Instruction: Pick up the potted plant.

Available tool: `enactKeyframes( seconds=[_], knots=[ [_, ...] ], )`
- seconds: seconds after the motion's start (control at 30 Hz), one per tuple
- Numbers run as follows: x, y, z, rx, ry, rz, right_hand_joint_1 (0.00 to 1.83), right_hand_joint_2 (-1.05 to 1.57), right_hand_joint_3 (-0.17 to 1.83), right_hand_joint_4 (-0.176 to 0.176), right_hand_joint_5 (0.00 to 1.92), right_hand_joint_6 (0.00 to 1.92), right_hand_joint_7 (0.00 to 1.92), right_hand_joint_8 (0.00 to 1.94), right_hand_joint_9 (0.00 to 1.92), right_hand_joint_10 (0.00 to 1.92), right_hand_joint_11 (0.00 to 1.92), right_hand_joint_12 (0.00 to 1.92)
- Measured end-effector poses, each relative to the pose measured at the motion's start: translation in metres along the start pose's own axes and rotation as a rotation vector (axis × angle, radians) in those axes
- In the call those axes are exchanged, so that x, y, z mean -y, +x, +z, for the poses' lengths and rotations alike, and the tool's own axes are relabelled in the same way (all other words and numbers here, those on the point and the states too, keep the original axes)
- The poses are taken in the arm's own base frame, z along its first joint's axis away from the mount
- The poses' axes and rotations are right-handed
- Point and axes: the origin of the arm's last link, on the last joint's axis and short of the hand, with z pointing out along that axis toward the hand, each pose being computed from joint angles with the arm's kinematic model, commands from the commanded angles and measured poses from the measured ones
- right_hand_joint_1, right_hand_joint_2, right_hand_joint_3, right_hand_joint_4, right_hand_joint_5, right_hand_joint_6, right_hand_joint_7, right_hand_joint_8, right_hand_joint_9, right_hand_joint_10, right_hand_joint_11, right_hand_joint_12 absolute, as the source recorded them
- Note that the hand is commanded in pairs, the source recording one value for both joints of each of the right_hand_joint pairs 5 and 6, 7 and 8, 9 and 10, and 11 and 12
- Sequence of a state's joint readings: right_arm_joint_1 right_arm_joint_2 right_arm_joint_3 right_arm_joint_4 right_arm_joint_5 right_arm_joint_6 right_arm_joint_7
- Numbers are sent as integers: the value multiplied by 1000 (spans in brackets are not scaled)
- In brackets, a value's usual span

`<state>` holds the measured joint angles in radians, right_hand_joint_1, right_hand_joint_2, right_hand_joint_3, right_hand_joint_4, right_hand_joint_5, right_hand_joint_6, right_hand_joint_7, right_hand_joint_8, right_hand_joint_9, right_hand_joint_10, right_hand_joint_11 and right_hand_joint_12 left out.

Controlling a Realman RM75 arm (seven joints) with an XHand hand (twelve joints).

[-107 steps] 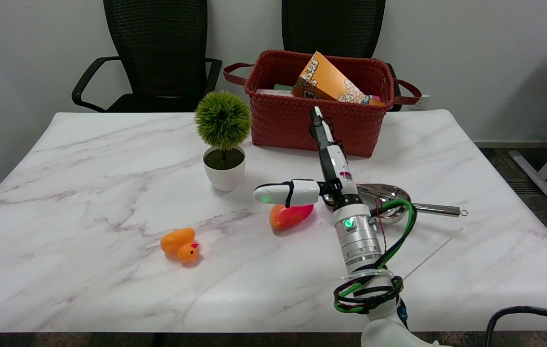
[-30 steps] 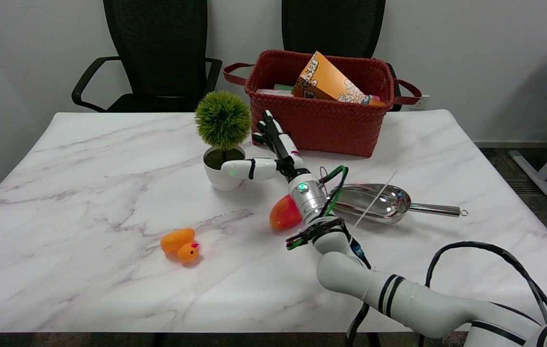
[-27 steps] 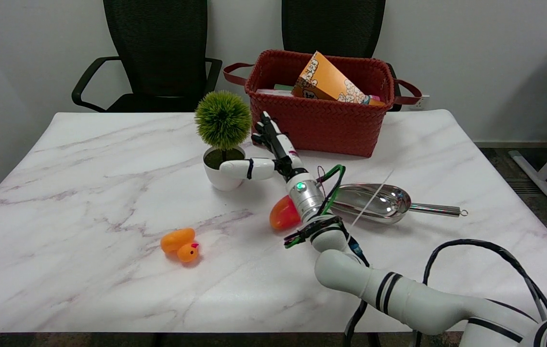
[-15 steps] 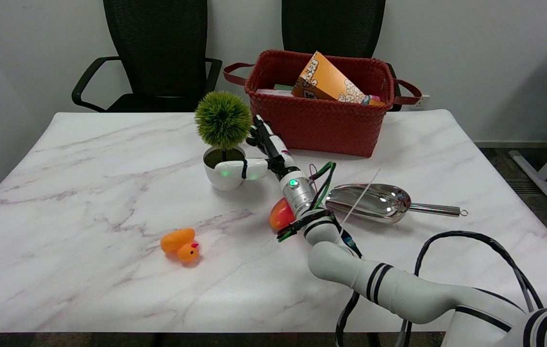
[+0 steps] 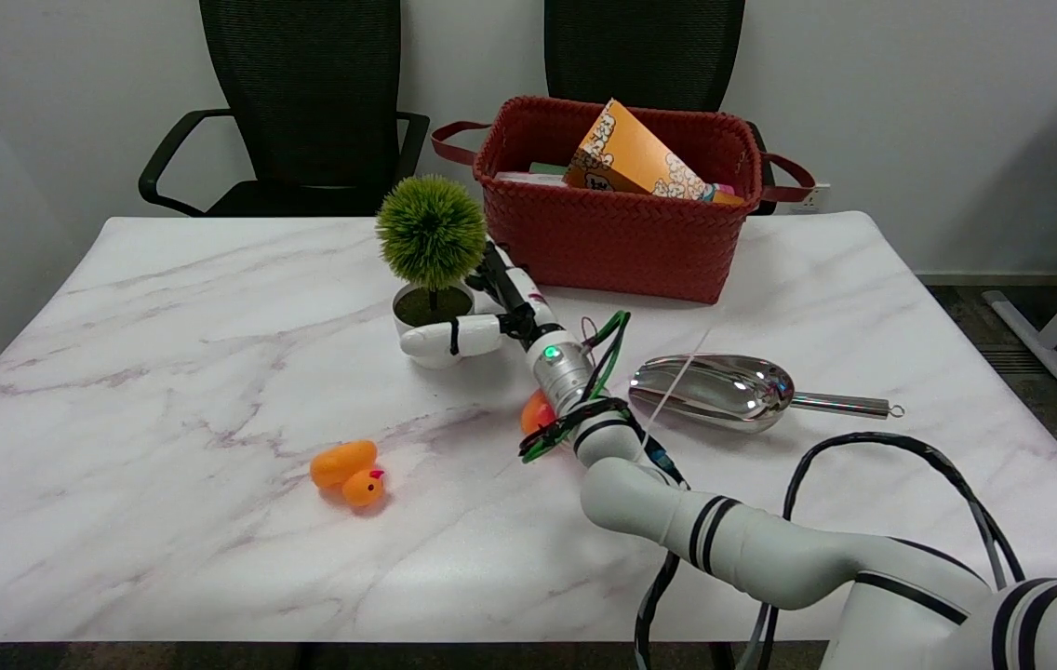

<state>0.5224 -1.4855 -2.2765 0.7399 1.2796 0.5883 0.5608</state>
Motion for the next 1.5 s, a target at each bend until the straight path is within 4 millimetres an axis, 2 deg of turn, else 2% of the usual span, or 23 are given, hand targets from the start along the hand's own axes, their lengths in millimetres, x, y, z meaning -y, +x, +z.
enactKeyframes(
  seconds=[0.3, 0.7, 1.5],
  knots=[
    [-6, -6, 4, 4, -31, -4, 1121, 71, 206, 0, 0, 0, 117, 117, 245, 245, 0, 0],
    [-9, -12, 10, 3, -61, -11, 1095, 25, 323, 0, 0, 0, 96, 96, 218, 218, 0, 0],
    [-12, -21, 17, 12, -100, -18, 1080, 14, 343, 0, 0, 0, 157, 157, 221, 221, 0, 0]
  ],
)
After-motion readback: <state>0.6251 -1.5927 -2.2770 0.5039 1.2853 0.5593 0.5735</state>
